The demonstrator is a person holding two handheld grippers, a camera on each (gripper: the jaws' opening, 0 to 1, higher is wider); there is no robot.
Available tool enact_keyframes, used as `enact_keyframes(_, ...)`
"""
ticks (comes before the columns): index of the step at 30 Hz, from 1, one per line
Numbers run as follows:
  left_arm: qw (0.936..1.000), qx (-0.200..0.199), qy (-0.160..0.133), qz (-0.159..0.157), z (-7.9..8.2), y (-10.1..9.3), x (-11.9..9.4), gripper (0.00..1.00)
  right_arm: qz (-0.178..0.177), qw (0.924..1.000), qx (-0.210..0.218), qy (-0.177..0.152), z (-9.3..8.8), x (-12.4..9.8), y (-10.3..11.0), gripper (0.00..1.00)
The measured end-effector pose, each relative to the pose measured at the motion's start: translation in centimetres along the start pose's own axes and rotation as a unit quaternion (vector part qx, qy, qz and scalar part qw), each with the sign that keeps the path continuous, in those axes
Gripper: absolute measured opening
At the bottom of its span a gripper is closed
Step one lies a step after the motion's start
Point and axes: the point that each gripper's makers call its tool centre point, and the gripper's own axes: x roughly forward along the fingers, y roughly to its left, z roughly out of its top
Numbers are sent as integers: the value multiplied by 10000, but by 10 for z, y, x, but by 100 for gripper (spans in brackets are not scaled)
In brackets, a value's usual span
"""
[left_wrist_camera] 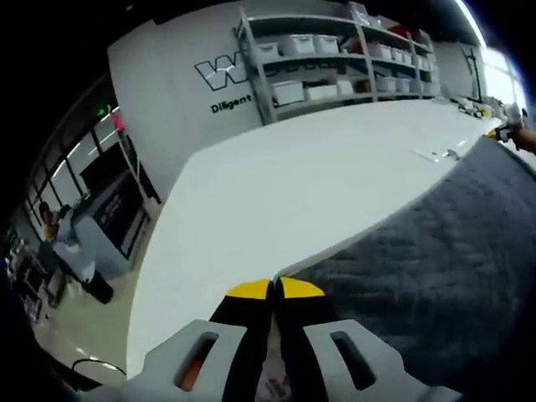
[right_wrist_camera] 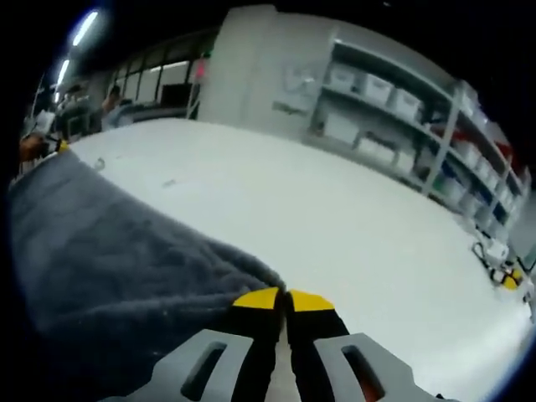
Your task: Open the folded towel by lifting each exposed corner and separating the folded layers until the towel lies flat within the target outline without major curled edges
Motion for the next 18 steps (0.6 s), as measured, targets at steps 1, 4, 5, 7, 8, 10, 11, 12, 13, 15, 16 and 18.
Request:
enact_keyframes(1,10000,60,-32,21,1,0,2,1,-8,10000,19,11,0,0,0,0)
enact_keyframes(4,10000,46,-62,42,2,0,2,2,-43,10000,-51,22,-1,-2,1,0)
enact_keyframes(5,10000,44,-67,37,2,-2,1,2,-50,9999,-88,12,-1,-2,2,0)
enact_keyframes(7,9999,-133,-73,26,3,-3,-2,6,-85,9998,-152,15,-1,-3,3,0)
enact_keyframes(8,9996,-224,-119,153,5,2,-5,14,-36,10000,-79,-29,1,-6,5,0)
enact_keyframes(10,9980,-256,-460,344,19,10,-12,31,54,9996,-105,-268,10,-9,9,17)
enact_keyframes(11,9972,-340,-571,333,24,10,-17,36,-68,9985,-250,-476,18,-11,6,29)
enact_keyframes(12,9973,-342,-567,332,25,11,-20,41,-172,9981,-364,-476,19,-14,3,41)
enact_keyframes(13,9974,-318,-550,326,26,10,-23,44,-213,9981,-377,-430,19,-15,2,45)
enact_keyframes(15,9984,-219,-438,290,26,6,-28,49,-268,9984,-319,-387,18,-16,-1,54)
enact_keyframes(16,9983,-158,-353,428,25,8,-31,55,-326,9984,-269,-377,18,-17,-3,60)
enact_keyframes(18,9982,-61,-305,516,25,8,-36,80,-630,9970,-105,-433,20,-21,-12,93)
